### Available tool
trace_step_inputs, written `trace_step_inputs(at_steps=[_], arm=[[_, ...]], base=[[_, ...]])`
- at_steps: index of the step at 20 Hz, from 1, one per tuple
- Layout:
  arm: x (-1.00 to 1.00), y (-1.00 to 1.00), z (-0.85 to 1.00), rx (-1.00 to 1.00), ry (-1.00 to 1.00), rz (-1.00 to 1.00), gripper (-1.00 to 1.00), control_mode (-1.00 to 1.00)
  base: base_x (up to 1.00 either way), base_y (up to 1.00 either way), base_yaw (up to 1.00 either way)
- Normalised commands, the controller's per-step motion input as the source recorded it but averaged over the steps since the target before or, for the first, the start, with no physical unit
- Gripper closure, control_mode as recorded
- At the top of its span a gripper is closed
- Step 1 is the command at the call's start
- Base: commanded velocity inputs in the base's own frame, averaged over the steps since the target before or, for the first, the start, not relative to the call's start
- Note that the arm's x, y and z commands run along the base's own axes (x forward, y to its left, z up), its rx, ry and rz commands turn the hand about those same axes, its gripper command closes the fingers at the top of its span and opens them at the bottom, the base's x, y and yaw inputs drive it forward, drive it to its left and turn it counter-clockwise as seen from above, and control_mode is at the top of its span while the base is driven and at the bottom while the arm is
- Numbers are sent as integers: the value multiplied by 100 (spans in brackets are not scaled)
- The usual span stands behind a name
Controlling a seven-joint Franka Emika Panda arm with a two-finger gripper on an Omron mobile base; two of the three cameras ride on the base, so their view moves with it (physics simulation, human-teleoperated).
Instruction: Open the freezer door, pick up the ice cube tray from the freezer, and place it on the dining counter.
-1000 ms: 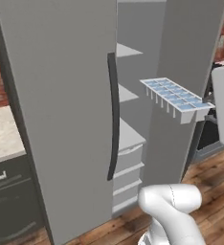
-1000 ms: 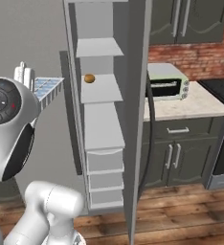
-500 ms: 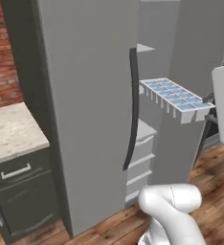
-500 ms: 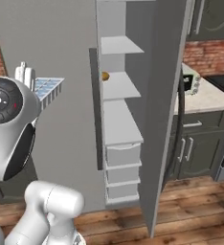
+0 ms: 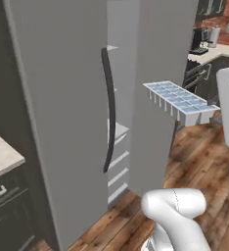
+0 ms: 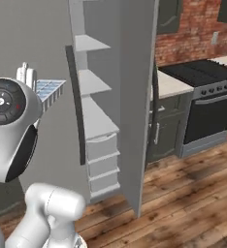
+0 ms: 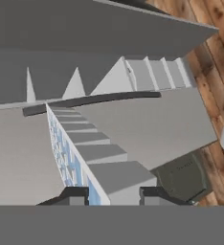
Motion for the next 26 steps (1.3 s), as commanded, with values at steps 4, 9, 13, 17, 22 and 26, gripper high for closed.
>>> trace_step_inputs(at_steps=[4, 9, 13, 17, 22, 26], arm=[[0, 0, 0, 0, 0, 0, 100, 100], [0, 0, 0, 0, 0, 0, 100, 100], [0, 0, 0, 0, 0, 0, 100, 100], [0, 0, 0, 0, 0, 0, 100, 100], [0, 0, 0, 0, 0, 0, 100, 100], [0, 0, 0, 0, 0, 0, 100, 100]], base=[[-58, 6, -59], [-60, 10, -59], [-61, 9, -58], [-54, 11, -55], [-48, 6, -51], [-33, 0, -50]])
